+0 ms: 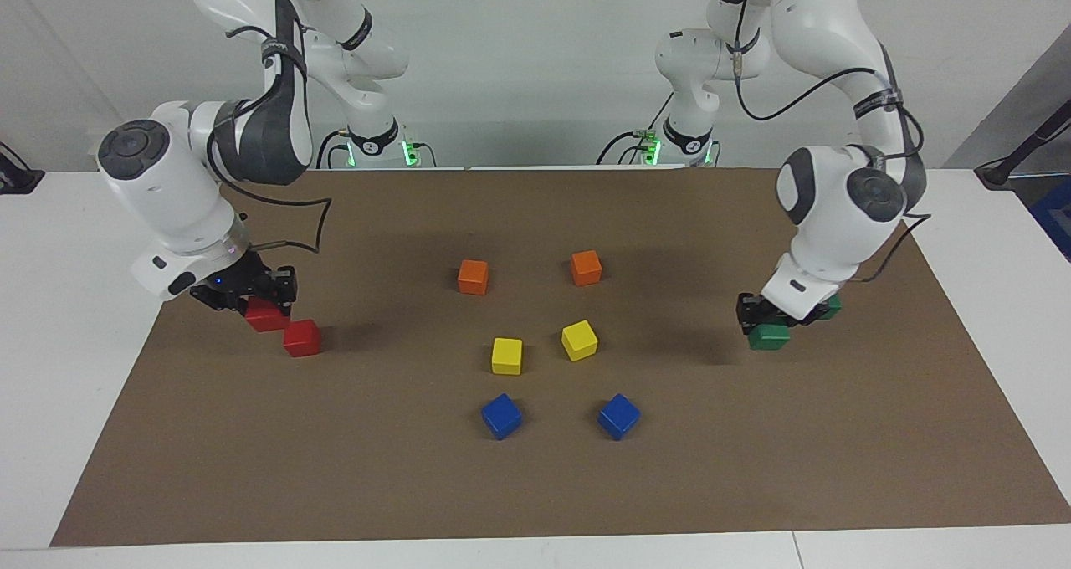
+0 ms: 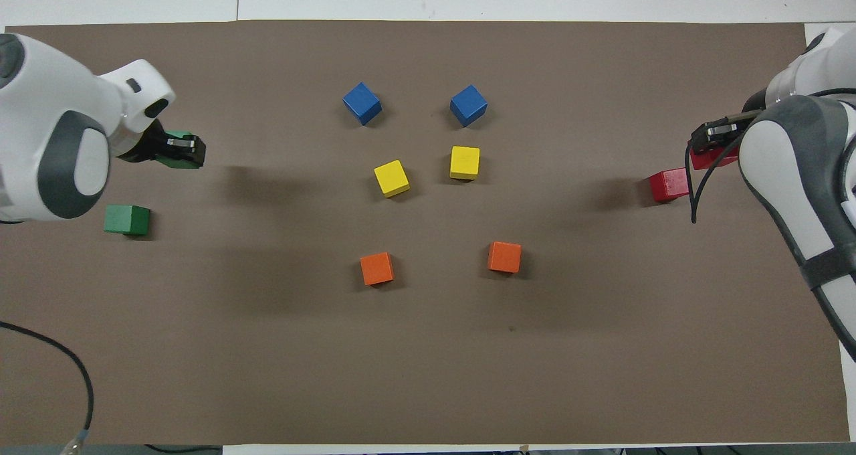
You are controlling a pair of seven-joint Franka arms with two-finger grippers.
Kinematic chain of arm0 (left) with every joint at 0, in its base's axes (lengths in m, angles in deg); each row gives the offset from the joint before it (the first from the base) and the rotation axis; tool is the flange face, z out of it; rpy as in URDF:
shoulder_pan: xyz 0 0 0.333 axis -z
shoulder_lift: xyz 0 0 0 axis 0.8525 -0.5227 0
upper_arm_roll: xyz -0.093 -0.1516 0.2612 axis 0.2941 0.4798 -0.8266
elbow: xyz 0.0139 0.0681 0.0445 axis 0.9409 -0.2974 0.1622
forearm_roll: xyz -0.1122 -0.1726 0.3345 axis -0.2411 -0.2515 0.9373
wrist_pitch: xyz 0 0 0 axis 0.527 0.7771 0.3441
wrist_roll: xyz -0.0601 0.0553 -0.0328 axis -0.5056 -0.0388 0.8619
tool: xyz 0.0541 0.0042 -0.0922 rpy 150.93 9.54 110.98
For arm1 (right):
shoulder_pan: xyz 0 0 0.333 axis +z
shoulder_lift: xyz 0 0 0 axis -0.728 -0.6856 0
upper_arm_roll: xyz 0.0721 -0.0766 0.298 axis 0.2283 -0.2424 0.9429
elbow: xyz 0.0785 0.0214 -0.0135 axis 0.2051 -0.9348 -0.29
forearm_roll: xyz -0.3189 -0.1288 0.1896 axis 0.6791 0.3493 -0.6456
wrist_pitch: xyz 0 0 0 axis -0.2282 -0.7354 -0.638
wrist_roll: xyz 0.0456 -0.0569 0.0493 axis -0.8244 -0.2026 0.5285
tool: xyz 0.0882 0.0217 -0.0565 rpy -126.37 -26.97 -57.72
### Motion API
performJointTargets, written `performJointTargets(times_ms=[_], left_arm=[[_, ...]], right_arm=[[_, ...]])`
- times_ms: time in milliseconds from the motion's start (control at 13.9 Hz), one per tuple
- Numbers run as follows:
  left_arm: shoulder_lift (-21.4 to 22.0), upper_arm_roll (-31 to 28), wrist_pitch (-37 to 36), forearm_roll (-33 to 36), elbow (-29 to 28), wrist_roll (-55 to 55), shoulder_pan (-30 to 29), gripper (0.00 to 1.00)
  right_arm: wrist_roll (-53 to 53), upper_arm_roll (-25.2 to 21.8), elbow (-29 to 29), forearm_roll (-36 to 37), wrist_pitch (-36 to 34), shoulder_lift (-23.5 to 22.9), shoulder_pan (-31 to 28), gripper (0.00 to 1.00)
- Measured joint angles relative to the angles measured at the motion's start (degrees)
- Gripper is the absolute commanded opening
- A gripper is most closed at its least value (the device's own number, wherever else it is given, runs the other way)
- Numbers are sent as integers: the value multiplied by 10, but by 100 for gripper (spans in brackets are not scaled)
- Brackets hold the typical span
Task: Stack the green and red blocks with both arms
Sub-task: 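Lower the green cube onto the green cube while the right gripper stacks red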
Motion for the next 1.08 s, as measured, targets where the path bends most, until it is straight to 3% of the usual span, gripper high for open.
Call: performJointTargets(times_ms=[360, 792, 1080], left_arm=[[39, 0, 11, -8, -75, -152, -106, 0], [77, 1, 121, -17, -176, -154, -122, 0], [86, 0, 143, -18, -200, -153, -128, 0]], right_arm=[[-21, 0, -60, 0, 62, 9, -1, 0], [-31, 0, -132, 0, 113, 36, -1, 0], [-30, 0, -150, 0, 133, 42, -1, 0]])
